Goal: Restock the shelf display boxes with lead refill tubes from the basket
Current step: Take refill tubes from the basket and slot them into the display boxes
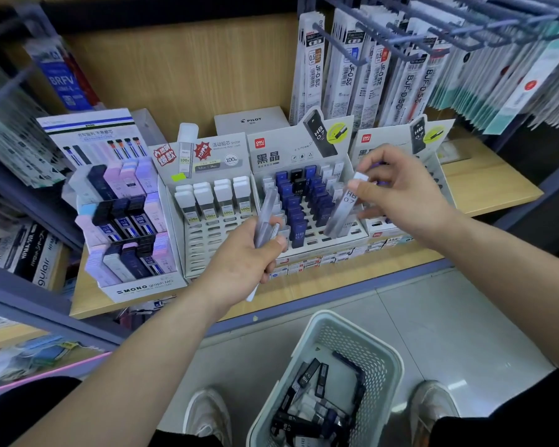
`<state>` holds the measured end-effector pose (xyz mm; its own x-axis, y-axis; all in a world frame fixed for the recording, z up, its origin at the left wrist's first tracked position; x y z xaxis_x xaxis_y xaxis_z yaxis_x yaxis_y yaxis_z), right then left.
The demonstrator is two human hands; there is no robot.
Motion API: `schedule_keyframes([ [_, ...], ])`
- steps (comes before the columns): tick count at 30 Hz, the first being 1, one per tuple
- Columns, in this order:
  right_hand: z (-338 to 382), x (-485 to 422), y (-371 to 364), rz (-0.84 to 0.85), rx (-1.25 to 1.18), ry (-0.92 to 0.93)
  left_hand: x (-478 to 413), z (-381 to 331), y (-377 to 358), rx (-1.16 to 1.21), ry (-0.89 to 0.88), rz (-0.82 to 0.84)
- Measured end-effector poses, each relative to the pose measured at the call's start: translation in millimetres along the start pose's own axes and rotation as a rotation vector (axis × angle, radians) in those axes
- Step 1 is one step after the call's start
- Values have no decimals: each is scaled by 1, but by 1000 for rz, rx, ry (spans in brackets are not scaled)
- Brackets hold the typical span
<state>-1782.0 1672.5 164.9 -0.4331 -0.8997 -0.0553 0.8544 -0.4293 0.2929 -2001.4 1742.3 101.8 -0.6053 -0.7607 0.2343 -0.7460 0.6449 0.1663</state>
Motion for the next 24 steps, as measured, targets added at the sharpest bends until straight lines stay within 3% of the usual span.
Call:
schedule_keyframes([
  [9,16,-13,52,-295,217,189,-6,-4,-18,-20,-1,21],
  [18,-10,-50,61,-327,415,113,-16,-12,-27,5,-3,12],
  [24,-27,-62,40,-198,527,124,-20,-13,-27,26,-3,-5],
])
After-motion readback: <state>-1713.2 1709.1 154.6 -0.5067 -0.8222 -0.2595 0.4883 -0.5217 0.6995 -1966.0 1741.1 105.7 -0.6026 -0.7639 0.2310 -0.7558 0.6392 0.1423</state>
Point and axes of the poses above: each hand's wrist, its own x-axis away from the middle knuckle, its own y-axis out of the back of the hand, z = x × y, the point moved 8 cm from there along -x, towards the middle knuckle, and after that the axes turned 2 degrees about x, right-handed, at the moved point
